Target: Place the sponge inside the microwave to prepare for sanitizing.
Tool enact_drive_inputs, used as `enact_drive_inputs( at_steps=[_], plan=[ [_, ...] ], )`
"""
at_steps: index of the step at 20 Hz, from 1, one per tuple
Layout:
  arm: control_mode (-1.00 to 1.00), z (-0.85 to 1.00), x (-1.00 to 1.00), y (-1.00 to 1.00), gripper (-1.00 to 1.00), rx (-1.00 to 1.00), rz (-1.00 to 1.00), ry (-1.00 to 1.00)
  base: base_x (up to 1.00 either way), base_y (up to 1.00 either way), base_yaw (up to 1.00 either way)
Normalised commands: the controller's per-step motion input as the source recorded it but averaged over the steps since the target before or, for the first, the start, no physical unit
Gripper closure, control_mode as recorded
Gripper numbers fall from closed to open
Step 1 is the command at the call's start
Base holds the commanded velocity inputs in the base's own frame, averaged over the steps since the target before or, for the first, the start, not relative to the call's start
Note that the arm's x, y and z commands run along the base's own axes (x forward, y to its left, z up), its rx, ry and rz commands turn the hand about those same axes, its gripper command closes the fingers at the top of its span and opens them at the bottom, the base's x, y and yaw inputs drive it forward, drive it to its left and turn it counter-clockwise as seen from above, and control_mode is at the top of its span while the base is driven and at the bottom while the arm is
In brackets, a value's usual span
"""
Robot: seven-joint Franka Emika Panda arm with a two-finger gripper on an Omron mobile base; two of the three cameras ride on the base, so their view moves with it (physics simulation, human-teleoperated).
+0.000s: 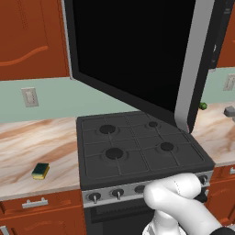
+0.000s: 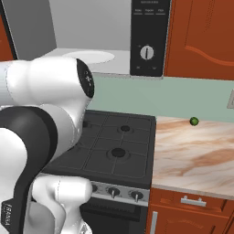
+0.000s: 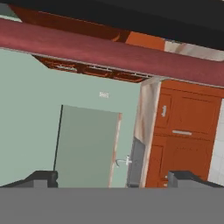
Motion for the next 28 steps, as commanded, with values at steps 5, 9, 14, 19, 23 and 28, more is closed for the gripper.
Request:
enact_drive_inputs(
  at_steps=[5,9,14,19,23,28],
  plan=[
    [-1.0,0.0,-0.1,-0.45,-1.0,-0.03,0.02,-0.02,0.0,0.0,0.0],
    [-1.0,0.0,-0.03,-0.44,-1.0,-0.03,0.0,-0.03,0.0,0.0,0.0],
    [-1.0,-0.12,0.25,-0.32,-1.0,-0.08,-0.01,0.0,0.0,0.0,0.0],
    [-1.0,-0.23,0.55,-0.11,-1.0,-0.06,-0.06,0.03,0.0,0.0,0.0],
    [-1.0,-0.21,0.57,-0.14,-1.0,0.02,0.03,0.1,0.0,0.0,0.0],
    [-1.0,-0.14,0.53,-0.1,-1.0,0.03,0.01,0.03,0.0,0.0,0.0]
  ],
)
